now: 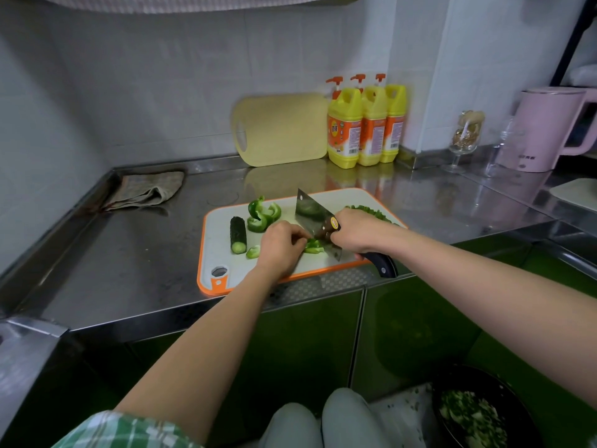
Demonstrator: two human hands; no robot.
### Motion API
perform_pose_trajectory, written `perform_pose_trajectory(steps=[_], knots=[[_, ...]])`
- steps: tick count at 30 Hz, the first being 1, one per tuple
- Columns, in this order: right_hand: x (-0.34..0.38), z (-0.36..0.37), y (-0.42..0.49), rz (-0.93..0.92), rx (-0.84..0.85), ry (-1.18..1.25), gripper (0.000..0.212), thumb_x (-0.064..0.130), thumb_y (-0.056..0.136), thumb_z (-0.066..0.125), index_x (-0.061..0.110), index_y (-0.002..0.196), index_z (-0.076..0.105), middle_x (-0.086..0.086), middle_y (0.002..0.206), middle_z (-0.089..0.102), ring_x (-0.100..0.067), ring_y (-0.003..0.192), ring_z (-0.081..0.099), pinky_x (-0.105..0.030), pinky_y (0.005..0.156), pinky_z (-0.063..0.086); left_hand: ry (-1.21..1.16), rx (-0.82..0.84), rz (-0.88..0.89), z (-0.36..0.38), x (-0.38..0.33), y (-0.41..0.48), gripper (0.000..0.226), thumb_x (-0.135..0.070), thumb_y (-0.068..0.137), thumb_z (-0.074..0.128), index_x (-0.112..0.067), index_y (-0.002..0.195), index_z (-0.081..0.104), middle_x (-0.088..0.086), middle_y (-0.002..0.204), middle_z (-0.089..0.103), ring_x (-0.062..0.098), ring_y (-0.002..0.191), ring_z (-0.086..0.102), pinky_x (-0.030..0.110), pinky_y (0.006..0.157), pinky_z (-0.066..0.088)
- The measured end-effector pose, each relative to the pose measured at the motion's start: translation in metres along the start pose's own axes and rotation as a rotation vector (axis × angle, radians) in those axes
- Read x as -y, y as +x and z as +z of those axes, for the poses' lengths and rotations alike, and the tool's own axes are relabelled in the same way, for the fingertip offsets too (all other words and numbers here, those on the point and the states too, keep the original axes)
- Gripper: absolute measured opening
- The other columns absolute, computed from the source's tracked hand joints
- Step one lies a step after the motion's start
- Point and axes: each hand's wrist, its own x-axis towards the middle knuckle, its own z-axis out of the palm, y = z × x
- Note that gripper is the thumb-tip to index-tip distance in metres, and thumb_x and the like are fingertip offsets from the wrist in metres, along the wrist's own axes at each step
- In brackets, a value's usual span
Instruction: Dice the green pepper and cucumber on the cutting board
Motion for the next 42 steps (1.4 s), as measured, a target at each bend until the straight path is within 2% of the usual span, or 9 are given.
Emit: perform_pose_trajectory(steps=[5, 11, 18, 22, 26, 30, 34, 39, 42], knots=[[0.008, 0.007, 0.005, 0.012, -0.007, -0.024, 0.014, 0.003, 0.087, 0.046, 0.0, 0.088, 0.06, -0.013, 0.054, 0.059, -0.024, 0.046, 0.057, -0.022, 0.045, 0.042, 0.041, 0.015, 0.055, -0.001, 0.001, -0.003, 0.023, -0.016, 0.093, 0.056, -0.017, 0.105, 0.075, 0.008, 0.103, 0.065, 0.025, 0.098, 0.056, 0.034, 0.084, 0.046], [0.006, 0.016, 0.014, 0.01, -0.109, 0.112, 0.008, 0.007, 0.093, 0.044, 0.005, 0.094, 0.052, -0.013, 0.075, 0.059, -0.022, 0.045, 0.058, -0.022, 0.04, 0.041, 0.06, 0.035, 0.113, -0.004, 0.002, -0.01, 0.034, -0.045, 0.084, 0.066, -0.017, 0.103, 0.074, 0.007, 0.091, 0.059, 0.021, 0.092, 0.05, 0.032, 0.079, 0.042], [-0.006, -0.003, 0.005, -0.014, -0.09, 0.235, 0.008, 0.007, 0.092, 0.043, 0.006, 0.092, 0.051, -0.016, 0.068, 0.057, -0.024, 0.046, 0.055, -0.022, 0.044, 0.04, 0.065, -0.017, 0.151, -0.003, 0.002, -0.01, 0.041, -0.04, 0.083, 0.071, -0.013, 0.115, 0.069, 0.007, 0.099, 0.063, 0.022, 0.093, 0.058, 0.034, 0.082, 0.047], [-0.003, -0.009, -0.004, -0.007, -0.019, 0.172, 0.009, 0.007, 0.091, 0.043, 0.004, 0.091, 0.052, -0.018, 0.072, 0.06, -0.022, 0.046, 0.056, -0.021, 0.043, 0.041, 0.047, -0.039, 0.153, -0.004, 0.001, -0.012, 0.028, -0.036, 0.082, 0.073, -0.015, 0.102, 0.076, 0.006, 0.093, 0.067, 0.021, 0.086, 0.059, 0.037, 0.077, 0.05], [0.004, -0.001, -0.012, 0.016, 0.026, 0.085, 0.01, 0.004, 0.09, 0.042, 0.004, 0.089, 0.052, -0.013, 0.059, 0.058, -0.019, 0.04, 0.054, -0.019, 0.041, 0.04, 0.065, -0.036, 0.172, -0.005, 0.001, -0.012, 0.022, -0.032, 0.083, 0.073, -0.017, 0.098, 0.078, 0.005, 0.091, 0.07, 0.023, 0.083, 0.061, 0.037, 0.075, 0.049], [0.012, 0.005, -0.012, 0.022, 0.005, 0.013, 0.01, 0.005, 0.091, 0.045, 0.003, 0.084, 0.053, -0.011, 0.056, 0.057, -0.018, 0.04, 0.053, -0.019, 0.038, 0.038, 0.071, -0.041, 0.191, -0.003, 0.0, -0.012, 0.018, -0.029, 0.083, 0.074, -0.016, 0.094, 0.079, 0.006, 0.088, 0.071, 0.025, 0.082, 0.061, 0.038, 0.073, 0.048], [0.018, 0.011, -0.005, 0.026, -0.023, -0.048, 0.016, 0.006, 0.087, 0.055, -0.002, 0.099, 0.063, -0.01, 0.065, 0.062, -0.02, 0.051, 0.057, -0.024, 0.044, 0.041, 0.065, -0.045, 0.198, -0.003, 0.0, -0.012, 0.017, -0.028, 0.082, 0.075, -0.017, 0.094, 0.079, 0.007, 0.087, 0.071, 0.026, 0.08, 0.061, 0.037, 0.072, 0.048], [0.017, 0.015, 0.004, 0.039, -0.068, 0.038, 0.013, 0.005, 0.092, 0.046, 0.0, 0.098, 0.056, -0.012, 0.066, 0.06, -0.02, 0.047, 0.057, -0.024, 0.043, 0.041, 0.064, -0.047, 0.192, -0.003, 0.0, -0.013, 0.017, -0.027, 0.082, 0.075, -0.016, 0.093, 0.079, 0.006, 0.089, 0.072, 0.025, 0.081, 0.062, 0.036, 0.072, 0.047], [0.008, 0.017, 0.008, 0.038, -0.119, 0.141, 0.009, 0.007, 0.095, 0.043, 0.004, 0.088, 0.048, -0.012, 0.069, 0.056, -0.024, 0.051, 0.059, -0.025, 0.043, 0.041, 0.051, -0.041, 0.183, -0.004, 0.0, -0.013, 0.018, -0.027, 0.083, 0.074, -0.015, 0.095, 0.079, 0.005, 0.092, 0.072, 0.023, 0.084, 0.063, 0.034, 0.075, 0.048]])
